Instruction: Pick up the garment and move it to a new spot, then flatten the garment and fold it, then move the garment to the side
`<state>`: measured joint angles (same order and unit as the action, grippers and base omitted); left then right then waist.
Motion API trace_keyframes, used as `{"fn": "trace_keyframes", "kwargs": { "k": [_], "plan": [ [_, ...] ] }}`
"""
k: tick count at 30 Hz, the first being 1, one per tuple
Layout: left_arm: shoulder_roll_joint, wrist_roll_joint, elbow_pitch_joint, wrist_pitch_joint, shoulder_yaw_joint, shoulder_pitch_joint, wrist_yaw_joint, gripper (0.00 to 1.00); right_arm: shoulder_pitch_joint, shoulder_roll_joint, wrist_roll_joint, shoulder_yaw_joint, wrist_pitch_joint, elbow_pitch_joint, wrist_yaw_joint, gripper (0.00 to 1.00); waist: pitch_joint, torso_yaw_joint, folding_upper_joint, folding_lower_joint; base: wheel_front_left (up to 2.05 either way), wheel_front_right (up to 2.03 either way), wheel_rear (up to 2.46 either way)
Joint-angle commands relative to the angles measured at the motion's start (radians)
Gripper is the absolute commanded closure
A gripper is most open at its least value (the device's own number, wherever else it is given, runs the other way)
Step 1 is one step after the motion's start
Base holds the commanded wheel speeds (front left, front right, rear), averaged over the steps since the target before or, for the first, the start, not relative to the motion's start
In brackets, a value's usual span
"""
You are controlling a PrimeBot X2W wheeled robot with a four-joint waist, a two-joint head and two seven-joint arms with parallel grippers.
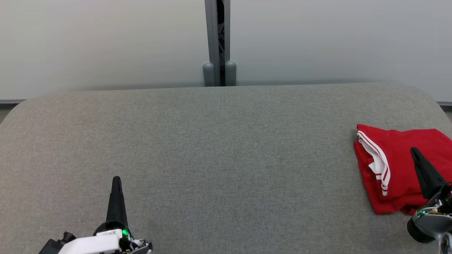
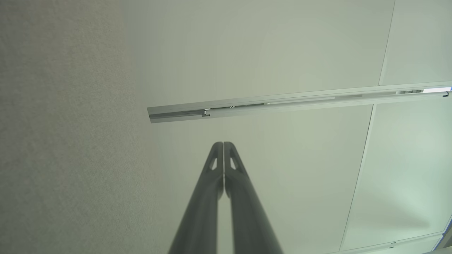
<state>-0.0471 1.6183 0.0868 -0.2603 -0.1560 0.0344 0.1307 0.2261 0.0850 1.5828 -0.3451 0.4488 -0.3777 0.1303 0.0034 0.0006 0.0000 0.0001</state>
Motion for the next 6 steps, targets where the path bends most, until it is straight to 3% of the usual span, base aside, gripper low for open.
{"fn": "trace_keyframes", "kwargs": {
  "k": [1,6],
  "plan": [
    [-0.001,0.0,-0.001,-0.004,0.004,0.004,0.006,1.0,0.006,0.002,-0.006,-0.001,0.004,-0.005,0.001,1.0,0.0,0.0,0.0,-0.0001,0.0,0.0,0.0],
    [-0.001,0.0,-0.001,-0.004,0.004,0.004,0.006,1.0,0.007,0.001,-0.006,-0.002,0.005,-0.005,0.001,1.0,0.0,0.0,0.0,-0.0001,0.0,0.0,0.0]
  ]
}}
